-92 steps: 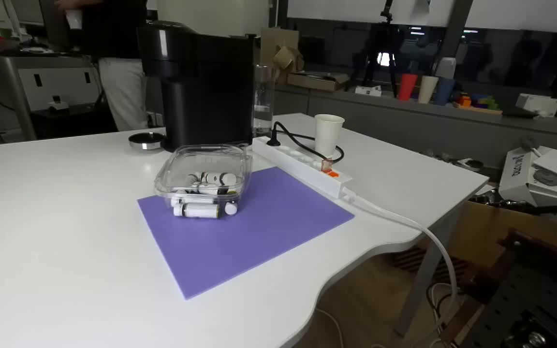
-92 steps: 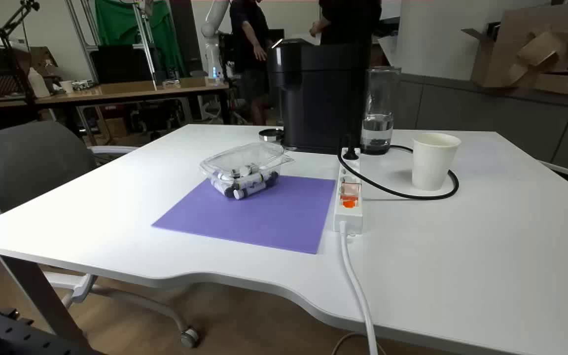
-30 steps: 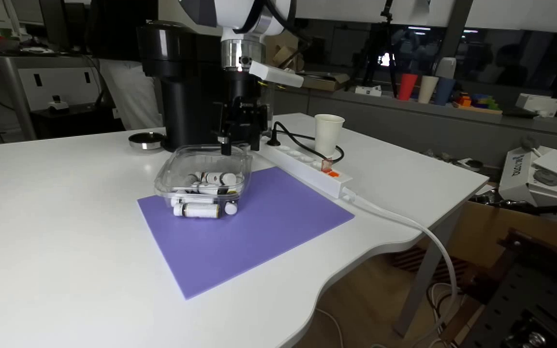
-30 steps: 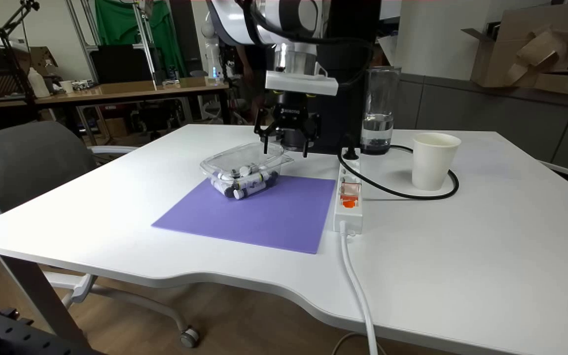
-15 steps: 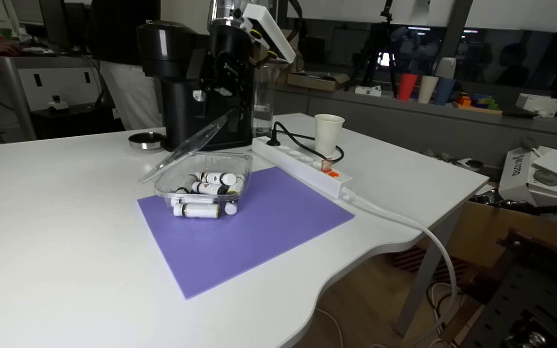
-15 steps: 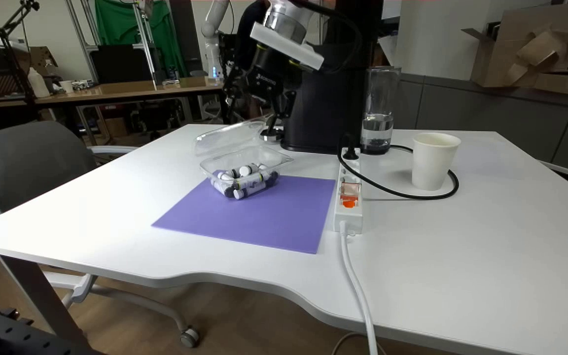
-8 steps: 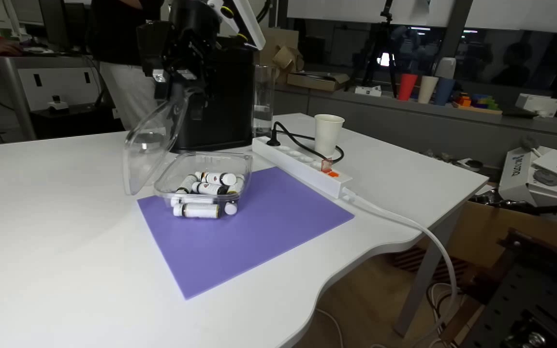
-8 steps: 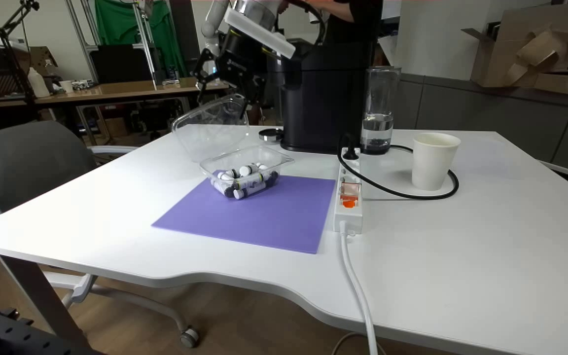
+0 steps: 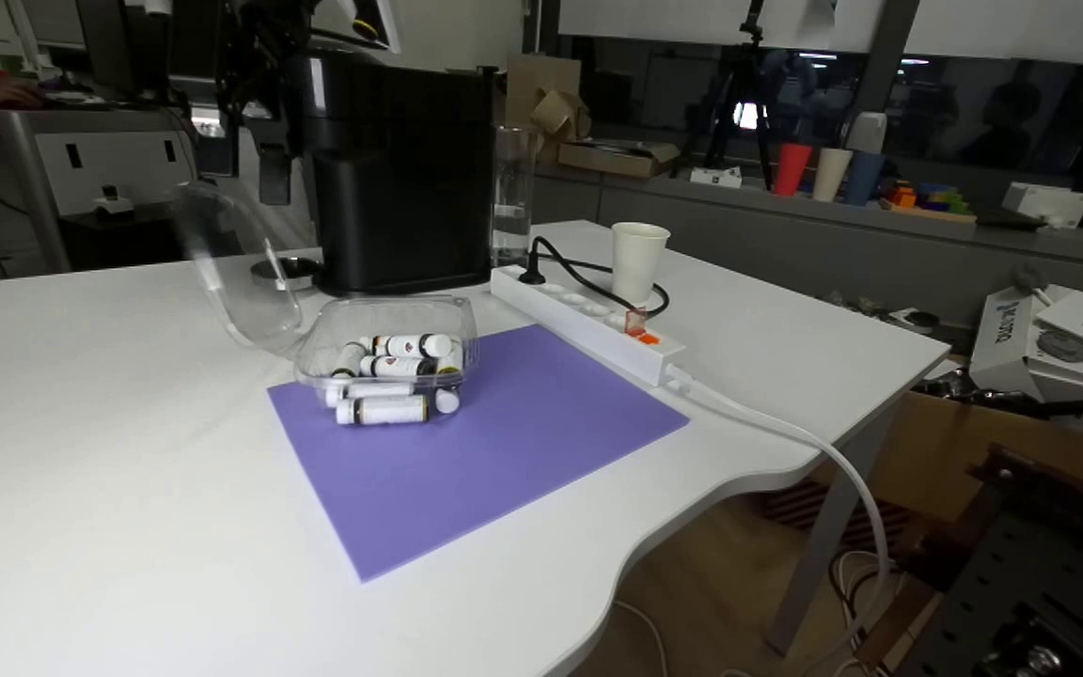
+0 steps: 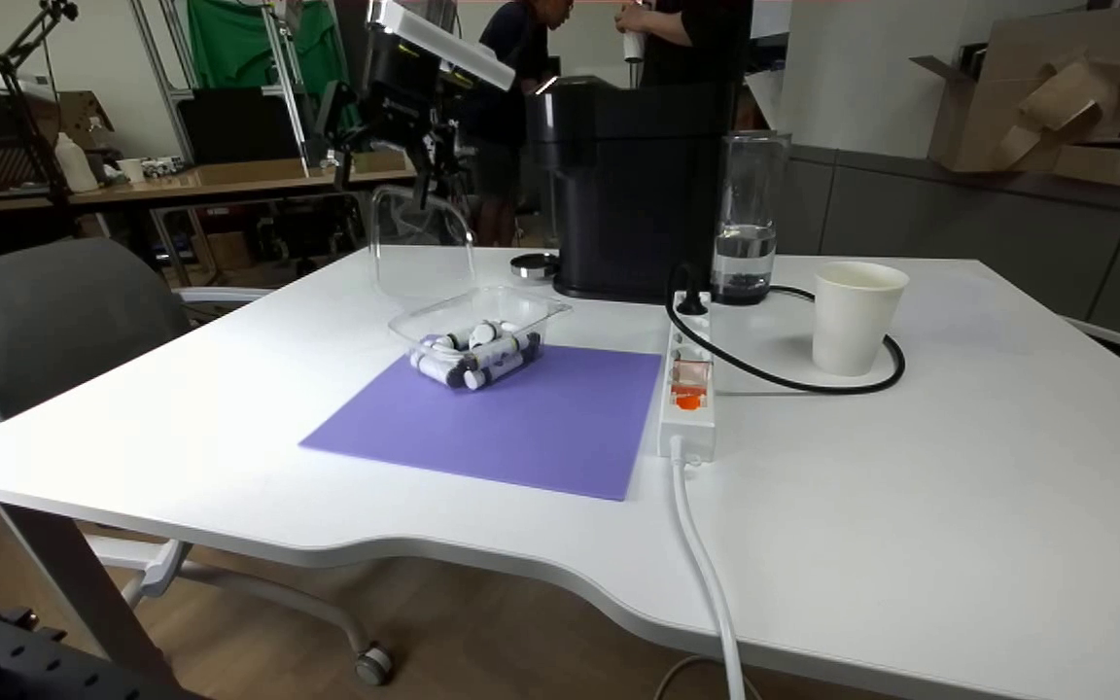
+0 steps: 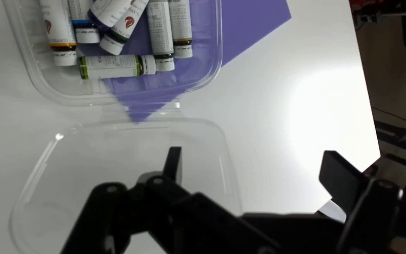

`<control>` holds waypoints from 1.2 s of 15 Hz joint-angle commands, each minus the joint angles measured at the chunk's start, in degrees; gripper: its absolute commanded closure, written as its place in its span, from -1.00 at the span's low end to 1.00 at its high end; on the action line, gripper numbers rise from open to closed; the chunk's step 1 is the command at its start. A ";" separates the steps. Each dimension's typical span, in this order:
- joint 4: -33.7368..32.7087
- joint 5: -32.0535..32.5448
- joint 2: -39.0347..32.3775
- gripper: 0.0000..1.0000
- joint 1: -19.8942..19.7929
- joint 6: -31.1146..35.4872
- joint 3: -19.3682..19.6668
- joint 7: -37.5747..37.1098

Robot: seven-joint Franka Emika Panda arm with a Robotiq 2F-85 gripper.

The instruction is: Open the lid of the bowl and remove one bottle from the bowl

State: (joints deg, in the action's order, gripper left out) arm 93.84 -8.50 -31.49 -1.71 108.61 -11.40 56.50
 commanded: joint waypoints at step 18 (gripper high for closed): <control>14.67 25.22 2.49 -1.00 7.67 19.05 12.95 -43.47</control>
State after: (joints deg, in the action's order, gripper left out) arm 107.89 13.88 -29.51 3.88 132.38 0.25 22.06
